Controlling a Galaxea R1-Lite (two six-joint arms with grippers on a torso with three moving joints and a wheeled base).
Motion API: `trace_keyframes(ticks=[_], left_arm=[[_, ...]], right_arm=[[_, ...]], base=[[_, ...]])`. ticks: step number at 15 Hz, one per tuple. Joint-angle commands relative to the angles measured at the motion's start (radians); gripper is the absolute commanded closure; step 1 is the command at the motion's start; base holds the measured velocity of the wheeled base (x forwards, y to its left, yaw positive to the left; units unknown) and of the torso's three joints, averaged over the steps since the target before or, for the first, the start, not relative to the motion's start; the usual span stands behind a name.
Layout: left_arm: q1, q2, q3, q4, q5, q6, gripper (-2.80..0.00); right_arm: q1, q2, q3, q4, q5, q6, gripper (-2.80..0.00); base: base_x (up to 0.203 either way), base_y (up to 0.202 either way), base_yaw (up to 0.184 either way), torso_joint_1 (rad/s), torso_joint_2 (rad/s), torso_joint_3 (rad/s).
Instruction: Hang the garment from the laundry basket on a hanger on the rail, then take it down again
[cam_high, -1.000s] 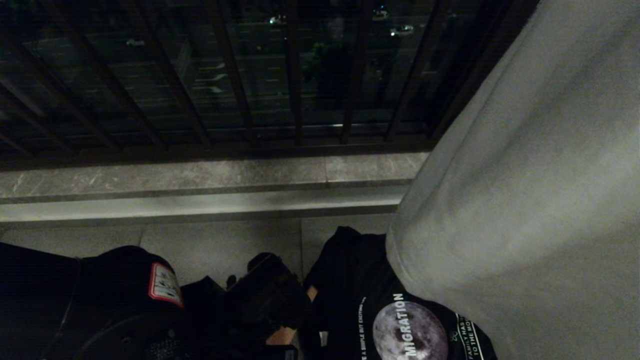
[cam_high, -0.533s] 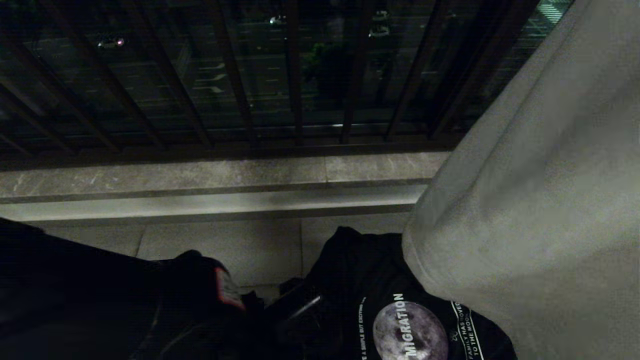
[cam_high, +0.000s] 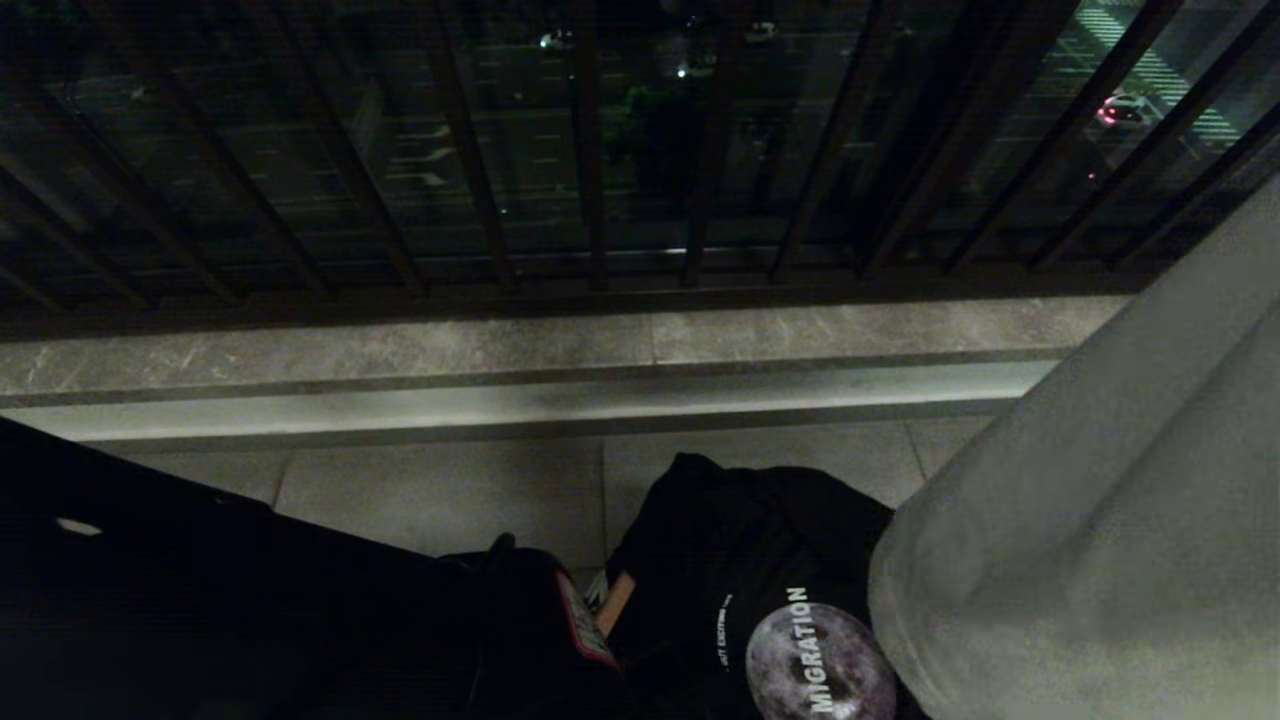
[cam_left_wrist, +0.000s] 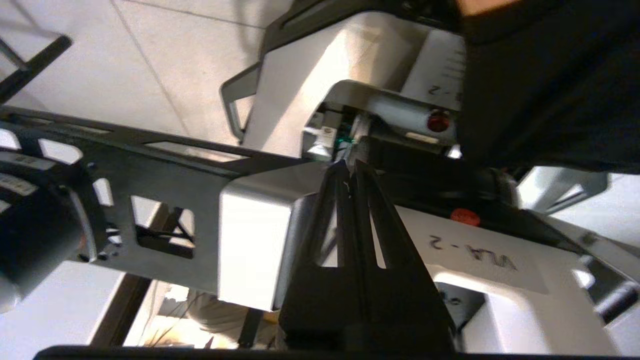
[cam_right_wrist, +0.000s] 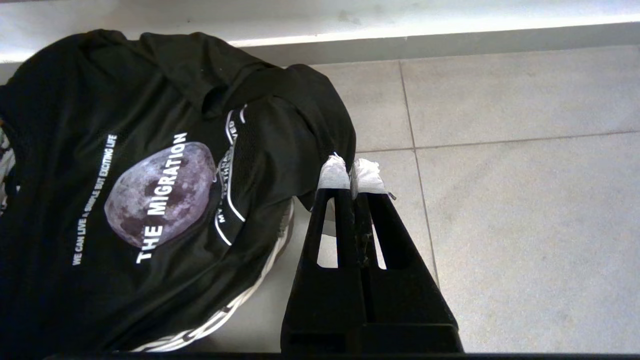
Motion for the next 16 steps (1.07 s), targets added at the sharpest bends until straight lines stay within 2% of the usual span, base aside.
trace_keyframes(ticks=[1, 6, 10, 12, 14, 16], left_arm=[[0.0, 0.005, -0.014, 0.005, 0.002, -0.007, 0.0], [0.001, 0.024, -0.011, -0.035, 0.016, -0.017, 0.0], [0.018, 0.061, -0.078, -0.041, 0.003, -0.022, 0.0], [0.019, 0.085, -0.107, -0.035, -0.037, -0.067, 0.0], [0.019, 0.09, -0.121, -0.037, -0.112, -0.088, 0.0], [0.019, 0.094, -0.117, -0.034, -0.12, -0.121, 0.0]], right_arm=[[0.0, 0.0, 0.0, 0.0, 0.0, 0.0, 0.0], [0.0, 0.0, 0.0, 0.0, 0.0, 0.0, 0.0], [0.0, 0.001, 0.0, 0.0, 0.0, 0.0, 0.0], [0.0, 0.0, 0.0, 0.0, 0.0, 0.0, 0.0], [0.0, 0.0, 0.0, 0.0, 0.0, 0.0, 0.0], [0.0, 0.0, 0.0, 0.0, 0.0, 0.0, 0.0]], base=[[0.0, 0.0, 0.0, 0.0, 0.0, 0.0], [0.0, 0.0, 0.0, 0.0, 0.0, 0.0], [0.0, 0.0, 0.0, 0.0, 0.0, 0.0], [0.0, 0.0, 0.0, 0.0, 0.0, 0.0], [0.0, 0.0, 0.0, 0.0, 0.0, 0.0], [0.0, 0.0, 0.0, 0.0, 0.0, 0.0]])
